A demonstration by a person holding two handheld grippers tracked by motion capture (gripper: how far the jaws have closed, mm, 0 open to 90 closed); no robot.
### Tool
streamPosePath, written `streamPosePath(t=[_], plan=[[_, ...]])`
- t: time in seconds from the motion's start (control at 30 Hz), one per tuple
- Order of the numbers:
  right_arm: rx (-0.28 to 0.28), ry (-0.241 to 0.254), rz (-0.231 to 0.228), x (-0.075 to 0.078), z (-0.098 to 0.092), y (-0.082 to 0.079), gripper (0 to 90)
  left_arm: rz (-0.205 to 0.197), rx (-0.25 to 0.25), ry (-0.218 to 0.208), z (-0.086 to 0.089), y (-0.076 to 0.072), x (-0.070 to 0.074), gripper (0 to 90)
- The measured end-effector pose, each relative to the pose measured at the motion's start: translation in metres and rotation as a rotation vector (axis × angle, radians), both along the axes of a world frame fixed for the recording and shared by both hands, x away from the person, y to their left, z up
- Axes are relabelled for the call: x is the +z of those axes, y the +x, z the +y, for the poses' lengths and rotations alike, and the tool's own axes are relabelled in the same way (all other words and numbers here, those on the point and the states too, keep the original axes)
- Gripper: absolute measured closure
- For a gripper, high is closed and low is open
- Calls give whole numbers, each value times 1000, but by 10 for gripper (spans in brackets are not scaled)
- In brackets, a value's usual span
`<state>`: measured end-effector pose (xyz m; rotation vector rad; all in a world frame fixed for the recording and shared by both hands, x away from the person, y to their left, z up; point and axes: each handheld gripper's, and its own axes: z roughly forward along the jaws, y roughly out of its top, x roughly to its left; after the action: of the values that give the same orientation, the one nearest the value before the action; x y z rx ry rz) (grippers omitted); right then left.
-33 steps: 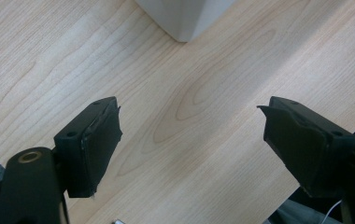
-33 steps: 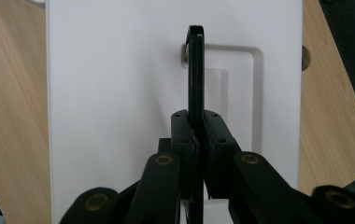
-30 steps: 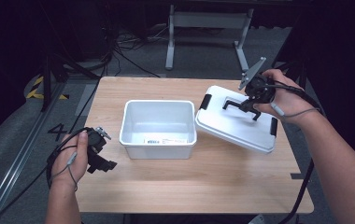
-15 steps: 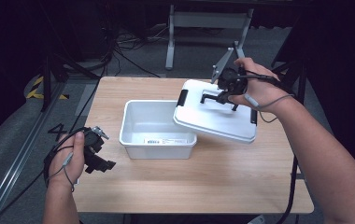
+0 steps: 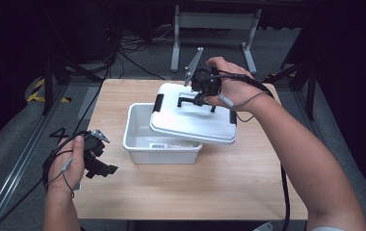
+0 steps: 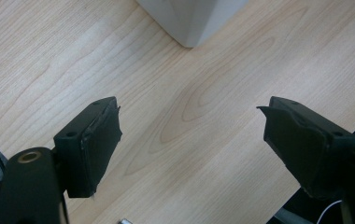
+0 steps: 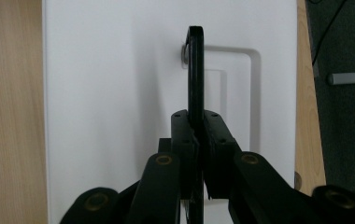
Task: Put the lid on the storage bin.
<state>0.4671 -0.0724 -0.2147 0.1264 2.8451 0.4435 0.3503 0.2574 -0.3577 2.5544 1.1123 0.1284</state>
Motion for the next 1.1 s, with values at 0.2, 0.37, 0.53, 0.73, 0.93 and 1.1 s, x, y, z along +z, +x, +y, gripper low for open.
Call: streamPosePath(t=[0.2, 0.37, 0.53, 0.73, 0.93, 1.1], plan=[[39, 18, 5, -3, 22, 4, 847, 7, 6, 4, 2, 1, -1, 193], [53, 18, 10, -7, 35, 8, 847, 5, 5, -1, 3, 0, -1, 194], [77, 11, 17, -13, 50, 12, 847, 6, 11, -3, 4, 0, -1, 194], [104, 7, 14, -22, 63, 13, 847, 9, 11, 14, 2, 2, -3, 194], [127, -3, 31, -30, 75, 12, 847, 14, 11, 11, 1, 2, -3, 193], [131, -11, 46, -39, 84, 13, 847, 13, 15, 8, 3, 2, -3, 194]])
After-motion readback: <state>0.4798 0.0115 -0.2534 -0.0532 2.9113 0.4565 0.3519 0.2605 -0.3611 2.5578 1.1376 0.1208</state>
